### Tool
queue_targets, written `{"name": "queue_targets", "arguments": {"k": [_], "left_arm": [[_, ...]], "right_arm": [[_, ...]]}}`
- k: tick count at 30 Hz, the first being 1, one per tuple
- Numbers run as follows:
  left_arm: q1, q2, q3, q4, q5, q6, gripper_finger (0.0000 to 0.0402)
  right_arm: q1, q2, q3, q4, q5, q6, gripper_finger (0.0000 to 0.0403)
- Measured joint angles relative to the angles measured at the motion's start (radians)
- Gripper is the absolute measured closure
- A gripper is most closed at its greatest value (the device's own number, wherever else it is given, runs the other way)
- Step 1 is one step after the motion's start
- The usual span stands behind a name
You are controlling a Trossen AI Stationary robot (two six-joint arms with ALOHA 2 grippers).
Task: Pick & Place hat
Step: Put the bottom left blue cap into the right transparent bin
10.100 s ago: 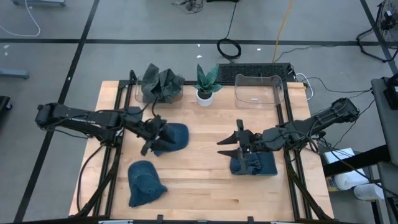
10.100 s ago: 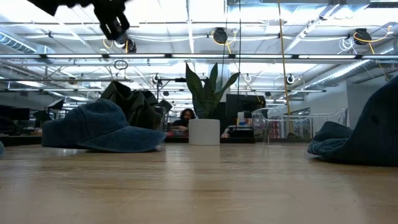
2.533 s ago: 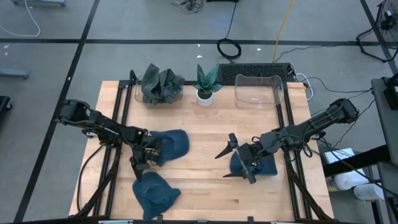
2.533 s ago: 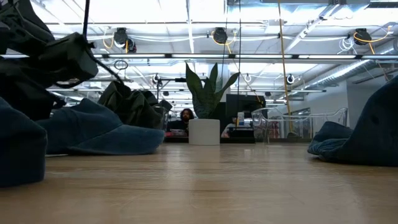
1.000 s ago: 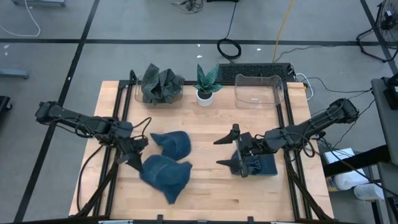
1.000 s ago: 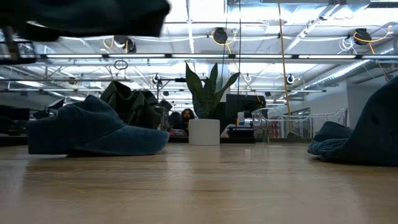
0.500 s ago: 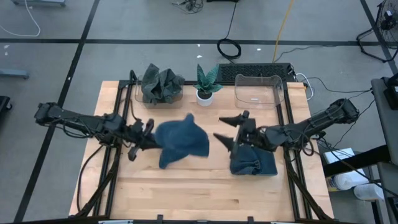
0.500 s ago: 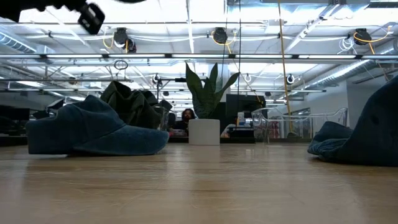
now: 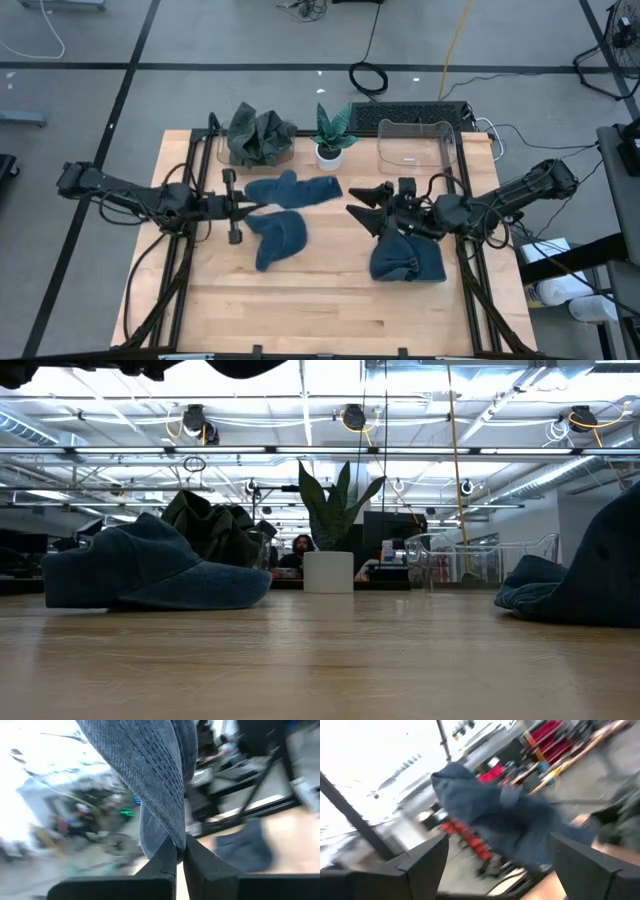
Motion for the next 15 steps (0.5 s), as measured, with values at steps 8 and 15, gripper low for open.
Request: {"name": "queue_targets", "arguments": {"k": [8,15], "left_arm": [[-0.008,0.145,0.000,0.171,-0.161,0.407,0.0393],[-0.021,0.264,0.000,0.301,-0.299,0.670,0.0394]], "right_arm": [[-0.063,0.000,0.000,-0.024,-0.120,0.159,0.0083],[-0.145,0.000,0.000,-0.132,-0.241,0.337,0.0083]]}}
